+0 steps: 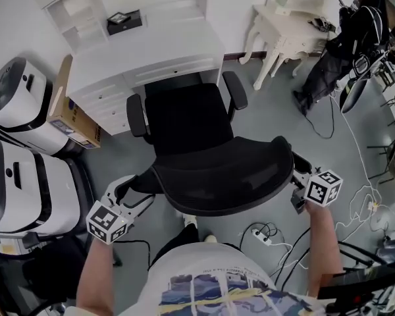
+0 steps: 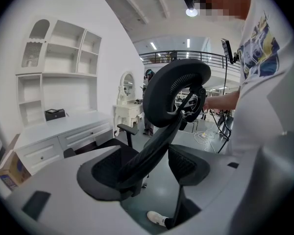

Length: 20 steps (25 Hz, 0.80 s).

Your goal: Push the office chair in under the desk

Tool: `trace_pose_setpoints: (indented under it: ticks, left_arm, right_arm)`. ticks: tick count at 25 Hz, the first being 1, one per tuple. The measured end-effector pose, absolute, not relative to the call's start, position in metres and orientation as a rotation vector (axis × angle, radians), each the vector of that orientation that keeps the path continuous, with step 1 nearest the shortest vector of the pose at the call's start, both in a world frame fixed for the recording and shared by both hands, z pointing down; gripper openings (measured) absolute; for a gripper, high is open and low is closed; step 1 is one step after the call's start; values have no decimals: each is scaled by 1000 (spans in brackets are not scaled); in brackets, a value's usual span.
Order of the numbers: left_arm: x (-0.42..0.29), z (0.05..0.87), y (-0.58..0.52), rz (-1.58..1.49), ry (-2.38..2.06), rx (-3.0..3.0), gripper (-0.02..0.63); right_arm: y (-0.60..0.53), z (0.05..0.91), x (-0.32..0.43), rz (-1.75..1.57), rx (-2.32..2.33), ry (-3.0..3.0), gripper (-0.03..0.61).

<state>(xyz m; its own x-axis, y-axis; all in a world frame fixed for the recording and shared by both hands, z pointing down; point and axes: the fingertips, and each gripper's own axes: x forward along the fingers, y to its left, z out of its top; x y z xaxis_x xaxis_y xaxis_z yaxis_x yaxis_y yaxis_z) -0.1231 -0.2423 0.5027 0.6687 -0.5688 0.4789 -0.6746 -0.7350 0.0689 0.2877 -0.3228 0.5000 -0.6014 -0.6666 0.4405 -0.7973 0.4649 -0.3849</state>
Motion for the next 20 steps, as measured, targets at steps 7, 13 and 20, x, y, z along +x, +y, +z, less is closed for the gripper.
trace_pose_setpoints:
  ticks: [7, 13, 20]
  left_arm:
    - [-126, 503, -270, 620, -1017, 2659, 310]
    - [-124, 503, -288, 611, -1017, 2665, 309]
    - [-128, 503, -311, 610, -1032, 2665, 310]
  right_arm:
    - [-349, 501, 285, 845, 1260, -2473, 288]
    - [-371, 501, 286, 838, 1263, -2474, 290]
    - [-393, 501, 282, 845, 1270, -2485, 290]
